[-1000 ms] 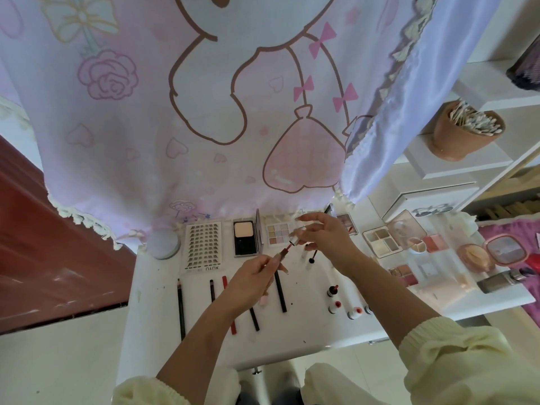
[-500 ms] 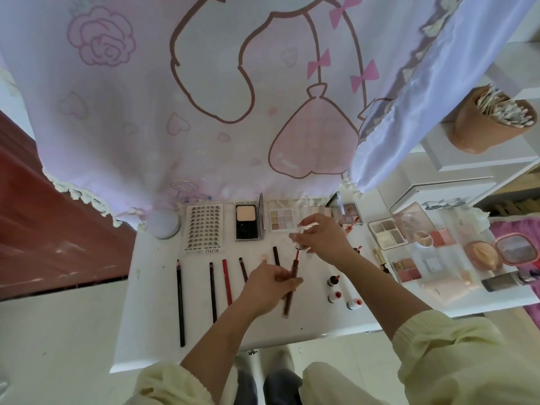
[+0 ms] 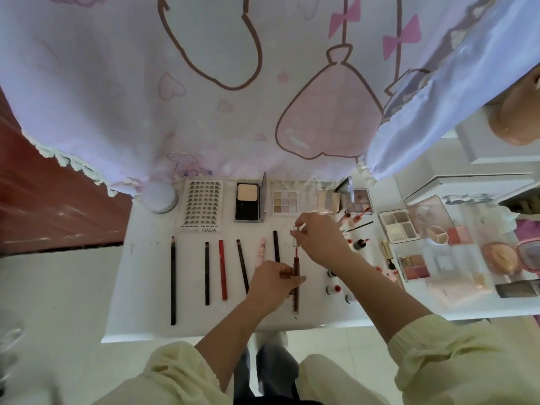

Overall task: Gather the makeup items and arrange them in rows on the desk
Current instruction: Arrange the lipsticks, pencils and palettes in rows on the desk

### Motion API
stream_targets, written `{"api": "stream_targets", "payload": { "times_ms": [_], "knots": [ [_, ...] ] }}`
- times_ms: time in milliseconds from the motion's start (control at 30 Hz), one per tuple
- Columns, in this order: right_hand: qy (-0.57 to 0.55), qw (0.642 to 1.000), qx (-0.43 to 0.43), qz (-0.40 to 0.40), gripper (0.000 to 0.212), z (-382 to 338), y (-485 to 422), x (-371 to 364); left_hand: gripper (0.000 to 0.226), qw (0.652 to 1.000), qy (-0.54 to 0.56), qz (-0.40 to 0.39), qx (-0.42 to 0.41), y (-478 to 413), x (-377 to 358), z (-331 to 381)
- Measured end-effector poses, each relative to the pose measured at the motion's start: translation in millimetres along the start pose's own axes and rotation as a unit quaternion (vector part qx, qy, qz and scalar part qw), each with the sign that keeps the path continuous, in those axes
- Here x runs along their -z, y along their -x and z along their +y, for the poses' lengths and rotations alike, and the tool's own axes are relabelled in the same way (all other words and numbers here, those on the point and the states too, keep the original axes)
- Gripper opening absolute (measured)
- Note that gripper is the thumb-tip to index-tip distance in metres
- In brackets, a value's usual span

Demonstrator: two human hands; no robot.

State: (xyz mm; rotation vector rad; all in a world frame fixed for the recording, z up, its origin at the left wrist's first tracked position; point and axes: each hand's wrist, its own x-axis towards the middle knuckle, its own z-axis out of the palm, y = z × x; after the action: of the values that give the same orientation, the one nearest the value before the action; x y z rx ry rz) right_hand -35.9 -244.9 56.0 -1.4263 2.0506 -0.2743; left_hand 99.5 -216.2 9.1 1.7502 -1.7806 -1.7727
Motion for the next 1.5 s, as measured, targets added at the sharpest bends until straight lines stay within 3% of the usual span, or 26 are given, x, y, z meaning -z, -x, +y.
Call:
{"api": "stream_targets", "payload": {
  "times_ms": [567,800,1267,1500],
  "knots": [
    [0.038,0.996,-0.057,-0.055,0.031,18,-5,-23,0.023,0.997,-0.053,0.001,0.059,-25,-26,-1],
    [0.05,0.993,-0.076,-0.077,0.022,21,-10,-34,0.027,0.992,-0.103,-0.007,0.075,-29,-27,-8],
    [0.037,0.996,-0.061,-0.061,0.02,25,-7,-42,0.029,0.984,-0.164,-0.007,0.07,-34,-23,-5],
    [-0.039,0.999,-0.013,0.0,0.012,23,14,-3,0.037,0.979,-0.19,-0.004,0.067,-32,-19,-1]
  ]
}}
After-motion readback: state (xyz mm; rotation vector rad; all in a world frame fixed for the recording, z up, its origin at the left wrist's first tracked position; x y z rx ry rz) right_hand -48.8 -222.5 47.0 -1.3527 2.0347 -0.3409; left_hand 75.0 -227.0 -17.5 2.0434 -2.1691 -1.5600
